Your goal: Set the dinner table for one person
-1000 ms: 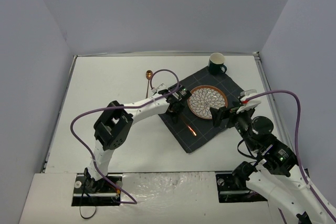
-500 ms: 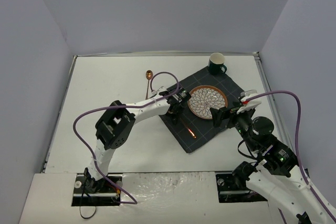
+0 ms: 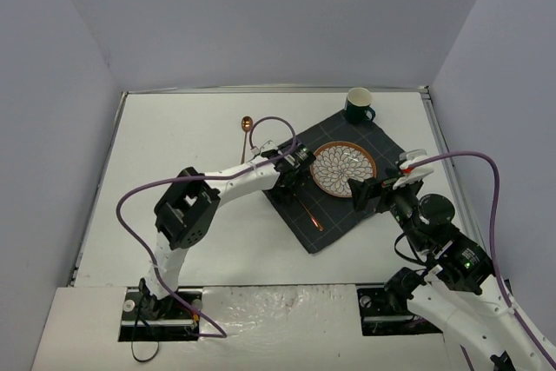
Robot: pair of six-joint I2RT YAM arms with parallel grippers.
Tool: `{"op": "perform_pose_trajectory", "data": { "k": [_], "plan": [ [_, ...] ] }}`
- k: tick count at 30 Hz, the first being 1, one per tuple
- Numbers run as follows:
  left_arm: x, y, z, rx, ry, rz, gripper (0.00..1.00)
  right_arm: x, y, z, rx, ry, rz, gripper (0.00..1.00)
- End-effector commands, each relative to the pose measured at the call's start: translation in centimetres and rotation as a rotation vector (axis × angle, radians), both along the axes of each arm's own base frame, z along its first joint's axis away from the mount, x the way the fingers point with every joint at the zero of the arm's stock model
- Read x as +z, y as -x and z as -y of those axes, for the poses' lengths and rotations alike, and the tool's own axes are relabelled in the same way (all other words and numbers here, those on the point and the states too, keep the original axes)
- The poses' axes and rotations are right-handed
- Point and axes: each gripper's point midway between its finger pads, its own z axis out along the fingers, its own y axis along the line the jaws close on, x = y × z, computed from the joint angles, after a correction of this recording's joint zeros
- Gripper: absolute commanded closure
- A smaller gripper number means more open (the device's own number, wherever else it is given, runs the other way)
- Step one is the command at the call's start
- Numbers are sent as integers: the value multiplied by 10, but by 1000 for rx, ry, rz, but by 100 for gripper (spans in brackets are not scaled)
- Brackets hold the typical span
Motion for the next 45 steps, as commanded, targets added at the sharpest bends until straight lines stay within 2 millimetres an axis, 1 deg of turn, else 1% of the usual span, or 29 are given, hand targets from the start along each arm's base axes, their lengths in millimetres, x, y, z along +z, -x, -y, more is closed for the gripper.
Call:
{"op": "perform_pose_trajectory", "data": {
  "k": [1, 3, 7, 8, 9, 11, 13, 14, 15, 16, 18, 20, 21, 22, 23, 25, 26, 28, 30, 32, 33, 34, 36, 37, 38, 39, 40, 41, 45],
  "plan": [
    [66, -2, -23, -89, -42, 127, 20, 24, -2, -3, 6, -35, 61, 0],
    [80, -5, -32, -136, -60, 170, 10, 24, -3, -3, 9, -24, 61, 0],
    [117, -27, -67, -292, -125, 291, 3, 26, -5, -3, 10, 1, 65, 0],
    [130, -39, -79, -318, -139, 340, 3, 25, -6, -4, 14, 9, 65, 0],
    [135, -46, -90, -355, -160, 367, 3, 24, -6, -6, 22, 19, 64, 0],
    [139, -56, -107, -438, -195, 400, 3, 22, -8, -10, 43, 41, 59, 0],
    [154, -79, -125, -476, -184, 494, 3, 19, -9, -14, 61, 59, 52, 0],
    [156, -91, -145, -467, -182, 518, 3, 18, -9, -16, 73, 66, 50, 0],
    [162, -99, -154, -475, -178, 547, 3, 17, -9, -18, 80, 68, 44, 0],
    [168, -108, -160, -494, -163, 581, 3, 16, -10, -20, 86, 70, 41, 0],
    [184, -122, -160, -569, -97, 669, 3, 16, -10, -22, 96, 70, 38, 0],
    [190, -142, -167, -617, -100, 710, 3, 15, -11, -24, 108, 95, 45, 0],
    [178, -151, -166, -652, -94, 685, 4, 15, -12, -25, 114, 102, 43, 0],
    [172, -157, -162, -698, -79, 675, 4, 14, -12, -26, 121, 107, 43, 0],
    [170, -162, -160, -743, -69, 674, 5, 14, -12, -28, 129, 111, 43, 0],
    [162, -179, -163, -784, -88, 673, 7, 14, -12, -31, 147, 112, 43, 0],
    [162, -179, -164, -806, -84, 681, 7, 15, -12, -31, 149, 112, 43, 0],
    [153, -193, -163, -851, -57, 682, 10, 13, -10, -33, 160, 108, 40, 0],
    [145, -206, -172, -858, -58, 670, 12, 11, -9, -33, 165, 109, 38, 0],
    [128, -220, -183, -878, -45, 642, 14, 9, -8, -32, 163, 109, 40, 0],
    [126, -226, -185, -885, -33, 647, 14, 9, -9, -32, 161, 110, 40, 0],
    [129, -231, -186, -893, -21, 666, 14, 9, -9, -31, 160, 110, 39, 0],
    [119, -238, -189, -899, 7, 661, 15, 8, -9, -32, 161, 113, 36, 0],
    [118, -242, -190, -901, 13, 667, 16, 9, -10, -33, 161, 114, 36, 0],
    [113, -245, -190, -902, 21, 663, 17, 8, -10, -33, 162, 115, 34, 0],
    [103, -248, -190, -903, 32, 647, 18, 7, -11, -34, 163, 117, 29, 0],
    [104, -250, -191, -903, 31, 652, 19, 6, -11, -34, 164, 119, 26, 0],
    [99, -251, -190, -908, 39, 644, 20, 5, -12, -35, 166, 119, 21, 0],
    [66, -255, -185, -921, 97, 594, 28, 0, -12, -40, 184, 117, 1, 0]
  ]
}}
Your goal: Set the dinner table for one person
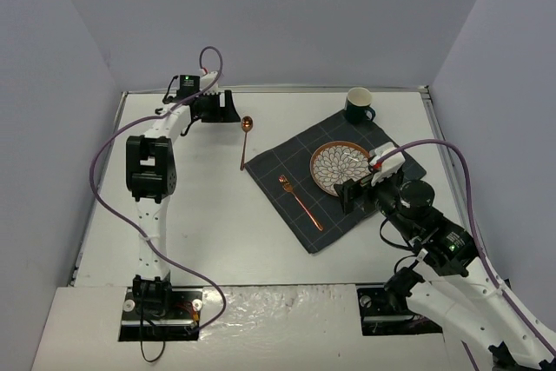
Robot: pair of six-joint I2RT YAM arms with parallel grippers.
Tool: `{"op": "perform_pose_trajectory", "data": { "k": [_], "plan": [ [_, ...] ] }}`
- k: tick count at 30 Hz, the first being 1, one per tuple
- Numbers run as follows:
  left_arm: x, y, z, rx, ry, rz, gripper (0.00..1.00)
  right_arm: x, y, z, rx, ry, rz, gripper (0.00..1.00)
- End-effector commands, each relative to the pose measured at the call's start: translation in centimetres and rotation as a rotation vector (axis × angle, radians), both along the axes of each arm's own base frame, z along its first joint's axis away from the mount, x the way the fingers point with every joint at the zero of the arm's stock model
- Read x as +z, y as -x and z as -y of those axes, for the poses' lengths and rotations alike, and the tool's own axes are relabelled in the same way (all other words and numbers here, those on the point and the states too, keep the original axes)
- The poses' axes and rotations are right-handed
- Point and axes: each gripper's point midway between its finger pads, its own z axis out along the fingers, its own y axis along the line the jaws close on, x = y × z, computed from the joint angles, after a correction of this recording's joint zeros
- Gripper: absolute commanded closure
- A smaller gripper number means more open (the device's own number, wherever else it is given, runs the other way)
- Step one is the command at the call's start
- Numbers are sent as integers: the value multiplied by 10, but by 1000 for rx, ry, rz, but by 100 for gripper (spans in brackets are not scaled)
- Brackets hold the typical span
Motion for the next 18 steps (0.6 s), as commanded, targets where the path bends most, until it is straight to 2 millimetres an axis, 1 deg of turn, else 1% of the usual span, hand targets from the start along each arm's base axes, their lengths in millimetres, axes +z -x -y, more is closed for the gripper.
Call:
{"op": "perform_pose_trajectory", "data": {
  "k": [1, 3, 5, 6, 12, 18],
  "plan": [
    [18, -9, 21, -91, 58, 66, 31, 19, -5, -13, 33, -46, 39, 0],
    [9, -11, 23, -96, 73, 51, 35, 19, -4, -14, 43, -51, 34, 0],
    [5, -12, 25, -96, 82, 43, 36, 18, -3, -15, 47, -54, 33, 0],
    [-1, -14, 25, -95, 85, 35, 38, 19, -3, -15, 48, -57, 35, 0],
    [-12, -20, 29, -98, 110, 21, 43, 22, -2, -14, 48, -64, 40, 0],
    [-31, -22, 34, -98, 138, -20, 50, 23, -1, -16, 56, -70, 38, 0]
  ]
}}
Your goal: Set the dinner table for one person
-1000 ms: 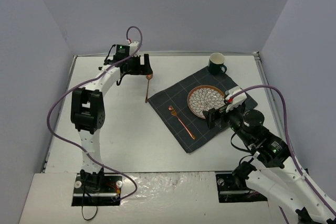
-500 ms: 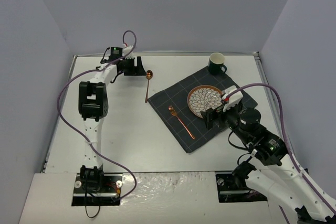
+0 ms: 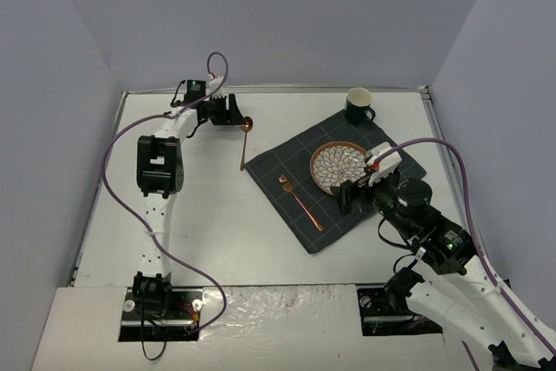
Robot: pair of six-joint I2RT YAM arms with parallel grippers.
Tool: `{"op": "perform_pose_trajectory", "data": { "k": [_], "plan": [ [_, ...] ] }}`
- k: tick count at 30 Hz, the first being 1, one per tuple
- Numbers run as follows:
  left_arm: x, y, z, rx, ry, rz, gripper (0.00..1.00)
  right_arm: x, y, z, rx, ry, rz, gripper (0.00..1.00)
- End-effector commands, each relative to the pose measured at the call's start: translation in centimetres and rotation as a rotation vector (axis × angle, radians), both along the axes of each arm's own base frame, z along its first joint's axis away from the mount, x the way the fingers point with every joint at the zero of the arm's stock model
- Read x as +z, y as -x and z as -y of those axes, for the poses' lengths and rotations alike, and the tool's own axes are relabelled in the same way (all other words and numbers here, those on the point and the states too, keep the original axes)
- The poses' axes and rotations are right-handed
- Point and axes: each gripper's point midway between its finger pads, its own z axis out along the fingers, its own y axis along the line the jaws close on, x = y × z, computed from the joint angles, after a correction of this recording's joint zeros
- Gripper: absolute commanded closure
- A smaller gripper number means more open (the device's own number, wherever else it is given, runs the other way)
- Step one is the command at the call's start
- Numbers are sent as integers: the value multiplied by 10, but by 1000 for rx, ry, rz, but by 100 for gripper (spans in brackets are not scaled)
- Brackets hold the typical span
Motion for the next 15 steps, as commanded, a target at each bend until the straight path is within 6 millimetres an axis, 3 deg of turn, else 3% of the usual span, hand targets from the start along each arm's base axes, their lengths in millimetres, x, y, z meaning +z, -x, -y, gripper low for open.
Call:
{"op": "perform_pose_trajectory", "data": {
  "k": [1, 9, 15],
  "plan": [
    [1, -4, 9, -12, 33, 0, 51, 28, -3, -6, 13, -65, 66, 0],
    [-10, 0, 26, -45, 51, -18, 58, 30, -4, -7, 16, -65, 66, 0],
    [-18, 1, 26, -38, 36, -31, 69, 30, -3, -7, 17, -67, 67, 0]
  ]
}}
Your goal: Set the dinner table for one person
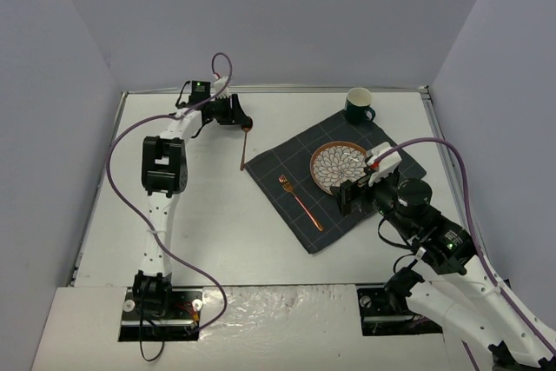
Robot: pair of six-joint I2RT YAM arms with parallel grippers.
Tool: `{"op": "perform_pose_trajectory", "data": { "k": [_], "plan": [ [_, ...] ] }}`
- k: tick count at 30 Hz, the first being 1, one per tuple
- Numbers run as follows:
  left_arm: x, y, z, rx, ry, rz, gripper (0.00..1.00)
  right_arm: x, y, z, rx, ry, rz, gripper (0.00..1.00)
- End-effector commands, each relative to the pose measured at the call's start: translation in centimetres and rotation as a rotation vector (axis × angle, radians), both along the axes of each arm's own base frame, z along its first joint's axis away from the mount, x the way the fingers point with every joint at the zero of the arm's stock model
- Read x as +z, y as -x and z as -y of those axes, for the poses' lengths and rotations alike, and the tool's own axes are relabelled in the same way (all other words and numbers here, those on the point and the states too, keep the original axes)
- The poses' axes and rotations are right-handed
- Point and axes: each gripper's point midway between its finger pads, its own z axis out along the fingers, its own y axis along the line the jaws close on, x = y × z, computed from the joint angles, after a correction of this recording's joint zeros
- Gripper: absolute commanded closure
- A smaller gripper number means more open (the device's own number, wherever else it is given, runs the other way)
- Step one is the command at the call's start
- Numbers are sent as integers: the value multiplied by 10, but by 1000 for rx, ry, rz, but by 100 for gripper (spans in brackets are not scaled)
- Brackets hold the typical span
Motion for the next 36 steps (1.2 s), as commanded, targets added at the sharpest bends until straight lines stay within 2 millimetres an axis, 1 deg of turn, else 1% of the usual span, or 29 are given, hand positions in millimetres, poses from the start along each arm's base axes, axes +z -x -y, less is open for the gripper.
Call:
{"op": "perform_pose_trajectory", "data": {
  "k": [1, 4, 7, 10, 13, 15, 17, 18, 20, 23, 25, 26, 28, 29, 30, 31, 33, 34, 35, 36],
  "plan": [
    [-15, 5, 5, 4, -27, -42, 72, 30, -4, -7, 14, -61, 70, 0],
    [-15, 4, 5, 9, -26, -39, 78, 28, -4, -7, 14, -59, 67, 0],
    [-14, 3, 4, 12, -22, -32, 87, 28, -3, -6, 14, -60, 68, 0],
    [-9, 0, 1, 21, -17, -11, 100, 26, -3, -8, 11, -79, 51, 0],
    [2, -1, -6, 38, -8, 7, 100, 24, -4, -8, 4, -77, 45, 0],
    [10, -4, -12, 58, 6, 35, 100, 19, -6, -10, 3, -71, 27, 0],
    [27, -5, -27, 90, 17, 57, 100, 18, -8, -13, 6, -72, 11, 0],
    [23, -2, -29, 94, 16, 44, 100, 15, -10, -14, 5, -66, 2, 0],
    [44, -2, -49, 136, 25, 74, 100, 10, -15, -19, 5, -54, -25, 0],
    [71, 2, -73, 191, 25, 117, 100, 6, -21, -26, 5, -45, -51, 0],
    [101, 3, -84, 228, 25, 193, 100, 3, -27, -32, 5, -49, -67, 0],
    [124, 2, -102, 268, 16, 245, 100, 5, -29, -35, 3, -64, -68, 0],
    [138, 8, -118, 312, -2, 279, 100, 6, -37, -43, 1, -81, -75, 0],
    [160, 13, -125, 333, -10, 318, 100, 7, -40, -47, 0, -90, -79, 0],
    [175, 17, -131, 358, -22, 349, 100, 5, -42, -53, 10, -99, -91, 0],
    [186, 21, -136, 385, -36, 368, 100, 4, -43, -61, 32, -110, -107, 0],
    [211, 36, -139, 425, -44, 409, 100, 13, -49, -72, 52, -145, -101, 0],
    [221, 42, -141, 447, -40, 423, 100, 12, -52, -79, 61, -151, -113, 0],
    [231, 47, -141, 471, -27, 442, 100, 10, -55, -85, 68, -153, -123, 0],
    [242, 57, -138, 491, -7, 457, 100, 14, -58, -90, 73, -159, -121, 0]
  ]
}}
